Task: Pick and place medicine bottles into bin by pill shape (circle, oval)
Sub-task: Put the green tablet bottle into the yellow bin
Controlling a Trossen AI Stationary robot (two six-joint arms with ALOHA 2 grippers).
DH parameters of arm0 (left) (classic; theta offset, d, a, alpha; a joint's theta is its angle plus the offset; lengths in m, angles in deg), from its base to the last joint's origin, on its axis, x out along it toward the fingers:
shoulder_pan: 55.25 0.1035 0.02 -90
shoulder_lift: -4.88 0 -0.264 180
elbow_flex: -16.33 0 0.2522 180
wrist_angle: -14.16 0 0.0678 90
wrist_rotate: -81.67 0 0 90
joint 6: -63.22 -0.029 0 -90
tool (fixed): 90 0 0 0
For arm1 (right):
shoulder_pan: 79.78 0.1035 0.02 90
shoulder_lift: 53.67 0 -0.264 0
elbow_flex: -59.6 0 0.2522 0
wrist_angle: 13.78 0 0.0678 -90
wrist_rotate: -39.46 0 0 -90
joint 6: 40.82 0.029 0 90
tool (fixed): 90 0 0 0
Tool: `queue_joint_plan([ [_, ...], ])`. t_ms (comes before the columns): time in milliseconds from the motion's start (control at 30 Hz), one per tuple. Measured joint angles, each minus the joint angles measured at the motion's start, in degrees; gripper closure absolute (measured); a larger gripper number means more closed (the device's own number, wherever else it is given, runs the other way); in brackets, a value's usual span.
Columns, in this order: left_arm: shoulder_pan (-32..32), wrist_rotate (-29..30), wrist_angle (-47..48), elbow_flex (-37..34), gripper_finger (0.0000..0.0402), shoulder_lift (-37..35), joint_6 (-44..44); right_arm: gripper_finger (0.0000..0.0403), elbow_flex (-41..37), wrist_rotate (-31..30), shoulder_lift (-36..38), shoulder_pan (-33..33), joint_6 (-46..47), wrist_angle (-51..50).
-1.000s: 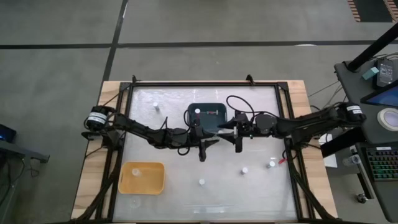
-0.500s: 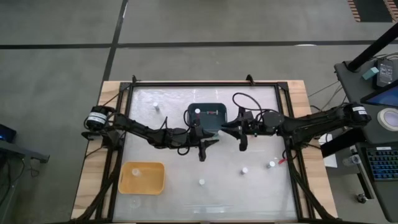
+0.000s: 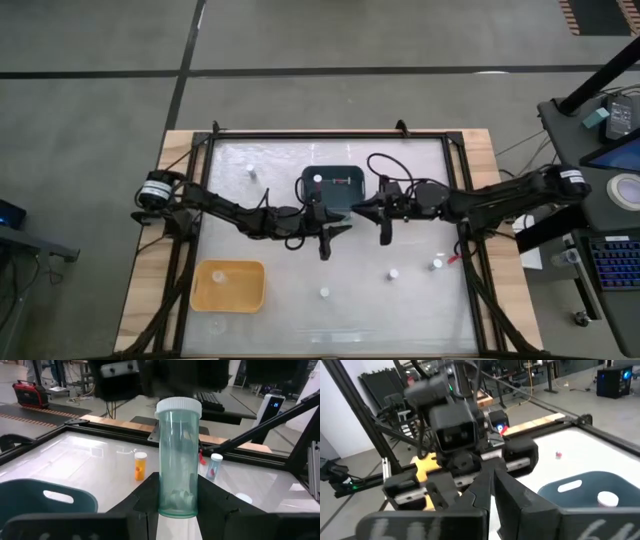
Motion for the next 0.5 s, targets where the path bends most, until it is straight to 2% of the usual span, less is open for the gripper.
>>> queue_joint_plan([
  [133,-1.05,-0.28,2.62,-0.2,0.032,-1.21,0.4,0.039,0.0,0.01,3.63,0.0,-1.12,-4.11],
  [233,-3.19,-1.19,9.95,0.21,0.032,-3.88,0.58,0.039,0.0,-0.01,6.25,0.0,-2.29,-8.74],
  [333,-5.9,-1.28,23.34,1.41,0.032,-8.03,4.1,0.039,0.0,-0.04,8.26,-0.02,-3.07,-12.89],
  [500,-11.37,-1.43,55.51,5.31,0.032,-15.98,19.75,0.039,0.0,-0.09,9.19,-0.01,-3.96,-16.07],
])
